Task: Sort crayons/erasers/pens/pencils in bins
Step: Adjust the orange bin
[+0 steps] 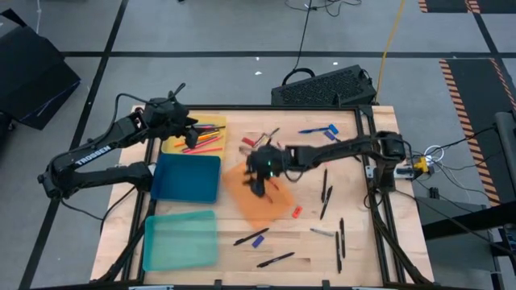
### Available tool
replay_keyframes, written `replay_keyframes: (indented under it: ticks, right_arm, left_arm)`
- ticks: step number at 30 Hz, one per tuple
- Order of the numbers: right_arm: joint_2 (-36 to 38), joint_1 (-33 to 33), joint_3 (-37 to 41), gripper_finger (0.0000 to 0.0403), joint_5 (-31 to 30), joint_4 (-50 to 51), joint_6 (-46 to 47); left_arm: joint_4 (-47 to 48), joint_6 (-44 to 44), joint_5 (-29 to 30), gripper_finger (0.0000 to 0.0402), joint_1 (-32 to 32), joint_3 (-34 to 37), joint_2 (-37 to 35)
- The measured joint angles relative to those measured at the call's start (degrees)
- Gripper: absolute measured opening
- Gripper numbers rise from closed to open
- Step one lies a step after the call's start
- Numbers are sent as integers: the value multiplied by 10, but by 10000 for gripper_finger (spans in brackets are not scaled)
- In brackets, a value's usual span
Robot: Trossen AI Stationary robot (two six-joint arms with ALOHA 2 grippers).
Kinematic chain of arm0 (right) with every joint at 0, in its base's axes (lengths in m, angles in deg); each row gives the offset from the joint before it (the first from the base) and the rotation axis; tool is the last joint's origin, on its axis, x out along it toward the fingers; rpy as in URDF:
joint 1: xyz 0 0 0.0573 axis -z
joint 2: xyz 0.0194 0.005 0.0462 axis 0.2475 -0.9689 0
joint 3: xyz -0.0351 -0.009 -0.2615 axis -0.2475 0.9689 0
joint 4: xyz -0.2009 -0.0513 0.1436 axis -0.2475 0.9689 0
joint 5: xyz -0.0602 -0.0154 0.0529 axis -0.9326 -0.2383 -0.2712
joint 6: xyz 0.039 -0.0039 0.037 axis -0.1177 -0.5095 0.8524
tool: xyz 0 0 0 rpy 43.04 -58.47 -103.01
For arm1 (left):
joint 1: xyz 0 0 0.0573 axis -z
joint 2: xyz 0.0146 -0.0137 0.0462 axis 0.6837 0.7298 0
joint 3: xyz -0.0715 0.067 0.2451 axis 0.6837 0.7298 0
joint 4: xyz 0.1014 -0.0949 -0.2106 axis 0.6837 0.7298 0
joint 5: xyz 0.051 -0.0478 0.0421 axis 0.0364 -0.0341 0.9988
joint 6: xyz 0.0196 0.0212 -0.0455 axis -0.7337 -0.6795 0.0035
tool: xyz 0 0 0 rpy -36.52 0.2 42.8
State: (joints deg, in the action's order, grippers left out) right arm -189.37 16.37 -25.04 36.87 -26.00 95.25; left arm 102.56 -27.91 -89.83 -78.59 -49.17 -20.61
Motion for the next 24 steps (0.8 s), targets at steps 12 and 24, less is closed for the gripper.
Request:
replay_keyframes:
  ticks: [12, 24]
  right_arm:
    - [-10, -62, 1, 185, 113, 188, -68]
    - [19, -26, 0, 171, 91, 508, -112]
  left_arm:
    - [-27, -34, 1, 243, 0, 0, 0]
    - [-46, -43, 20, 243, 0, 0, 0]
